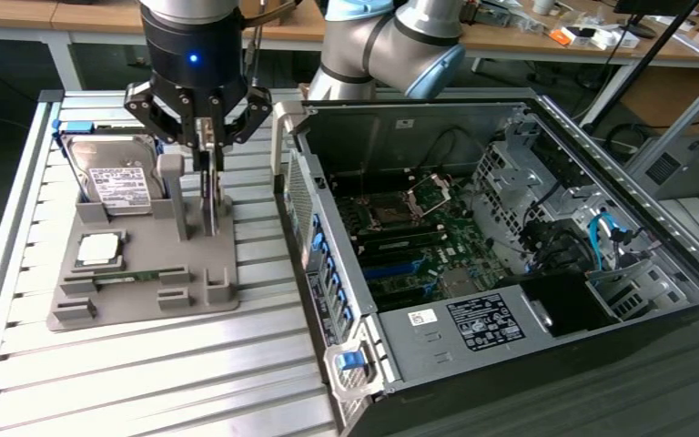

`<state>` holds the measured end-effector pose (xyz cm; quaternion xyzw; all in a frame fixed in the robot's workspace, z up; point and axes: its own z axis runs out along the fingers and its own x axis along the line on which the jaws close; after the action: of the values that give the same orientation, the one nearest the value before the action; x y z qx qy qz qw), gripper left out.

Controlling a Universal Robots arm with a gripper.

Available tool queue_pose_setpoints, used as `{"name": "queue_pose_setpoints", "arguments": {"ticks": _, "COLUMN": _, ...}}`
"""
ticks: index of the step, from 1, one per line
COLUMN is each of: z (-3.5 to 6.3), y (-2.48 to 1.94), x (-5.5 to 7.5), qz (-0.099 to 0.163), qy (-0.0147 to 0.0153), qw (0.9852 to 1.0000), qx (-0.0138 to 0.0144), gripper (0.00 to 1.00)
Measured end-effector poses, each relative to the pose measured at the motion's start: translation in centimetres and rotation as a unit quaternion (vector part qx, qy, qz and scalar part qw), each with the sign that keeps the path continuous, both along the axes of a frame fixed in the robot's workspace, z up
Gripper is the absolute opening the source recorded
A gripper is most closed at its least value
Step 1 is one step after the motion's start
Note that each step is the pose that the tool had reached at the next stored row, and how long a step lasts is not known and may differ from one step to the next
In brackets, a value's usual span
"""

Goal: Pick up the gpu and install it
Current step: 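Pick up the gpu and move the gpu toward the slot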

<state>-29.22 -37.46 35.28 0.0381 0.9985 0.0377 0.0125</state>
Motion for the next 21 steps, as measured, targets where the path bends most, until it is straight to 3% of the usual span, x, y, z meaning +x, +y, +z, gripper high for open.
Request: {"name": "queue_pose_setpoints", "arguments": {"ticks": 21, "z": 1.14, "y": 0.0, "x": 0.0, "qz": 0.0, "qy": 0.0, "qw": 1.0, "qx": 0.0, "gripper": 0.27}}
